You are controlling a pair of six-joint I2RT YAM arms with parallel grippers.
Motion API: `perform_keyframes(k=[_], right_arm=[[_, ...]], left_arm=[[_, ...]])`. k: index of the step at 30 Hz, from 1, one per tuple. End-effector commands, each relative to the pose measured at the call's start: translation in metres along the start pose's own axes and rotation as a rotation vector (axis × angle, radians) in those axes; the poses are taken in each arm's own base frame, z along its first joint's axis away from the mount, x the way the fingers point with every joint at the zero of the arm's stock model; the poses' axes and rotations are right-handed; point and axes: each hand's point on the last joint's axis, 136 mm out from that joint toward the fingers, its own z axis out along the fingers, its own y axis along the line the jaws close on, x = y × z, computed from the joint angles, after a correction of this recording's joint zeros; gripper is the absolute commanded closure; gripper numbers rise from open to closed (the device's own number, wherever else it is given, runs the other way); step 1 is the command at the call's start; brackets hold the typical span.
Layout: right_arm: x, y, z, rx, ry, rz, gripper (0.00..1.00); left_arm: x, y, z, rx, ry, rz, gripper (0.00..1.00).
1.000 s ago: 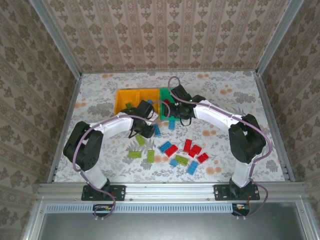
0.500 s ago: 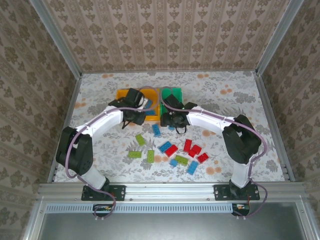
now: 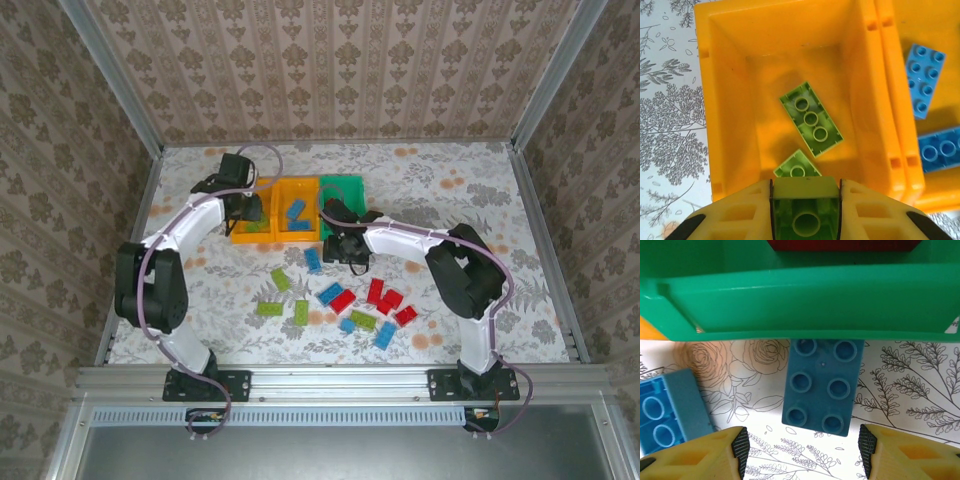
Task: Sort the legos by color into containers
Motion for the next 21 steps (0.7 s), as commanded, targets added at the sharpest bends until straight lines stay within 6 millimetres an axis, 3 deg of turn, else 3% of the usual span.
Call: perform_keyframes(k=[1,6,14,21], right_arm=[[-0.006,0.002,0.002,0.032,-0.016,0.010,0.37],[-0.001,-0.009,0.010,0.098,0.009,-0.006,0.38],[0.001,-0.018,0.019,0.142,0.010,-0.027,0.54],[0.003,-0.019,0.014,0.135,0.005,-0.035,0.65]], left_arm=[[-0.011,0.002,0.011,0.013,-0.008,-0.051,0.72],[-0.014,0.002,0.024,0.019,0.011,-0.081,0.69],[-0.011,0.005,0.037,0.009,0.050,-0.136,0.62],[-0.008,0.004,0.033,0.017,0.052,-0.162,0.41]])
